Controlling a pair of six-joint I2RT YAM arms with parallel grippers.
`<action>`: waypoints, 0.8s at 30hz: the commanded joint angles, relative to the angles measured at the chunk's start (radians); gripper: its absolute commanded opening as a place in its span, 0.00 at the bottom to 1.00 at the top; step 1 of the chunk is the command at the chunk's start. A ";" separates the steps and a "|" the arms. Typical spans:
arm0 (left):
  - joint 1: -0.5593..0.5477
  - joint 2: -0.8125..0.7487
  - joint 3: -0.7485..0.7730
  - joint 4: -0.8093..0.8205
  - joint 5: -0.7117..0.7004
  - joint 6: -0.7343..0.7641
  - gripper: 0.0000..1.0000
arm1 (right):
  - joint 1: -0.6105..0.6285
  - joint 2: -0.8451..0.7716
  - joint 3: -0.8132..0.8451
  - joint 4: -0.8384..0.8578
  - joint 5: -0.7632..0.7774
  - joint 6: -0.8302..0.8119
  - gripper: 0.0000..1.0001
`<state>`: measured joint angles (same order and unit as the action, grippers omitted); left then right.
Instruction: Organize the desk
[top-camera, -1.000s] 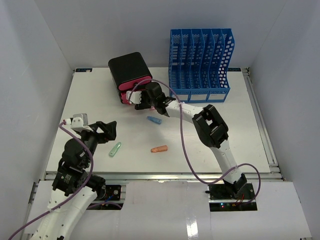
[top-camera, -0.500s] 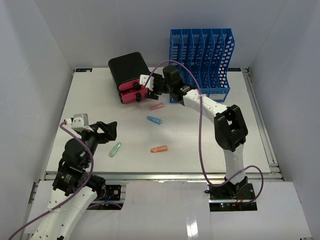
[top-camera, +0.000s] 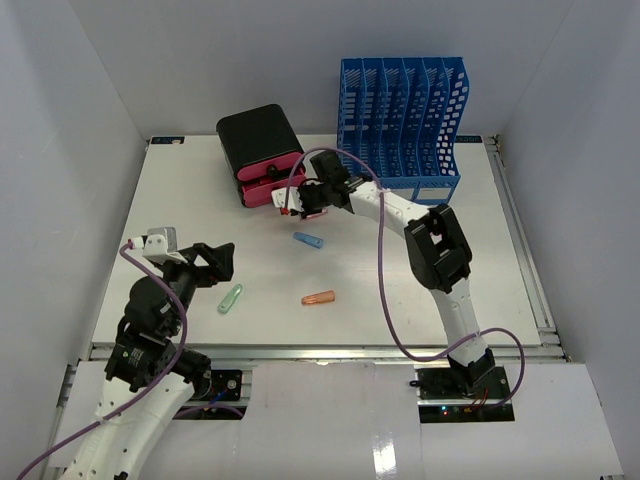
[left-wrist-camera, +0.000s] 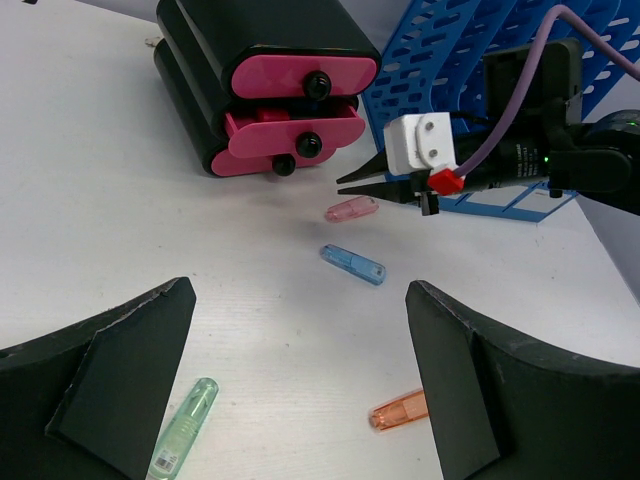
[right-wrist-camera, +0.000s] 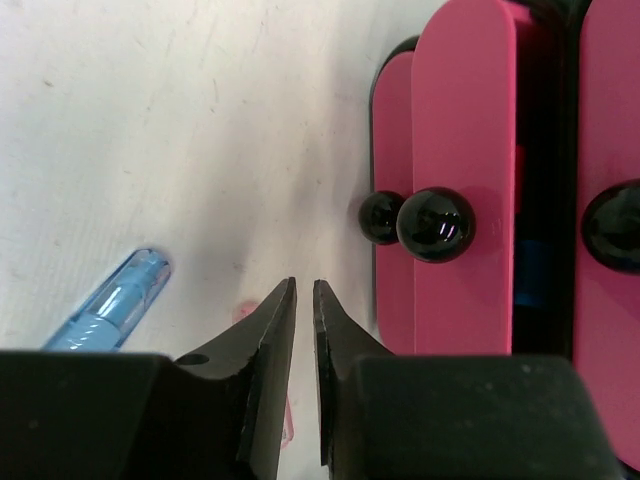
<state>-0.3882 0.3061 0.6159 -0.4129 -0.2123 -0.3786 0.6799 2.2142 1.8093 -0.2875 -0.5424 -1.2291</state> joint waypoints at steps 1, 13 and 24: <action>0.005 0.008 -0.005 -0.003 0.014 -0.002 0.98 | 0.028 0.052 0.073 0.074 0.076 -0.008 0.18; 0.003 0.024 -0.007 0.000 0.024 -0.003 0.98 | 0.078 0.177 0.143 0.397 0.352 0.183 0.28; 0.004 0.040 -0.020 0.023 0.054 -0.034 0.98 | 0.076 0.162 0.131 0.460 0.412 0.220 0.63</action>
<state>-0.3882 0.3351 0.6124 -0.4096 -0.1885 -0.3899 0.7681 2.3966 1.9015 0.0566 -0.1779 -1.0256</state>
